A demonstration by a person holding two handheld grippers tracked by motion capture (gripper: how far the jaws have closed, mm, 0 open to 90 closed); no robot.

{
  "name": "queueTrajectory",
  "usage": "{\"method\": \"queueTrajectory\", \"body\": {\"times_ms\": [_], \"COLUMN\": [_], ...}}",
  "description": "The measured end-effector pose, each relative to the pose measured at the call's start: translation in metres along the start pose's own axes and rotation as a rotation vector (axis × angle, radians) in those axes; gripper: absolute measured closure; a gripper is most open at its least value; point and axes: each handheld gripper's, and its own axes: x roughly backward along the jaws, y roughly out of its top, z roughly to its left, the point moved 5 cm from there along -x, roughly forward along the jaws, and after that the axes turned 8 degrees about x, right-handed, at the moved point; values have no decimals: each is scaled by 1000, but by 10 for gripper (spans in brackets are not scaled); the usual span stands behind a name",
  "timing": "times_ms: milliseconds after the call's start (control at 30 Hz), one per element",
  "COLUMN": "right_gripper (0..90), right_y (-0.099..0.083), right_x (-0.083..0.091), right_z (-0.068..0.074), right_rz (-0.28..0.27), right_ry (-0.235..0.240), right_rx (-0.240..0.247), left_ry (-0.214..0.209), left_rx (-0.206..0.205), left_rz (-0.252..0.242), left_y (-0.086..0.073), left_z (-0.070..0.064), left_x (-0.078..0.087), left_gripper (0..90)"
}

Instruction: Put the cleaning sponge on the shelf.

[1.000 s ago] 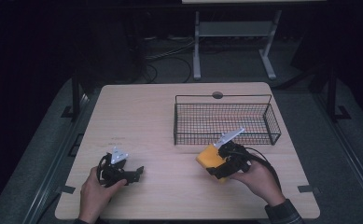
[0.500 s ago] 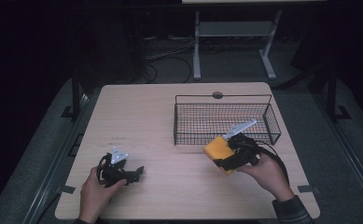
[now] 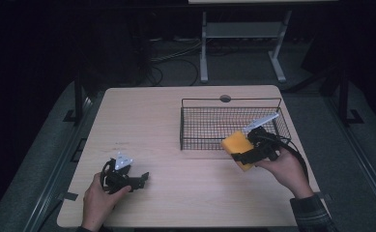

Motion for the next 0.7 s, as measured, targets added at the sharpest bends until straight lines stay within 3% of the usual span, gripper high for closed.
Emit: {"method": "queueTrajectory", "body": {"times_ms": [700], "right_gripper": [218], "right_y": [0], "right_x": [5], "right_z": [-53], "right_rz": [30], "right_ry": [-64], "right_rx": [-77], "left_ry": [1], "left_rx": [-2], "left_rz": [2], "left_y": [0], "left_z": [0], "left_x": [0], "left_gripper": [128]}}
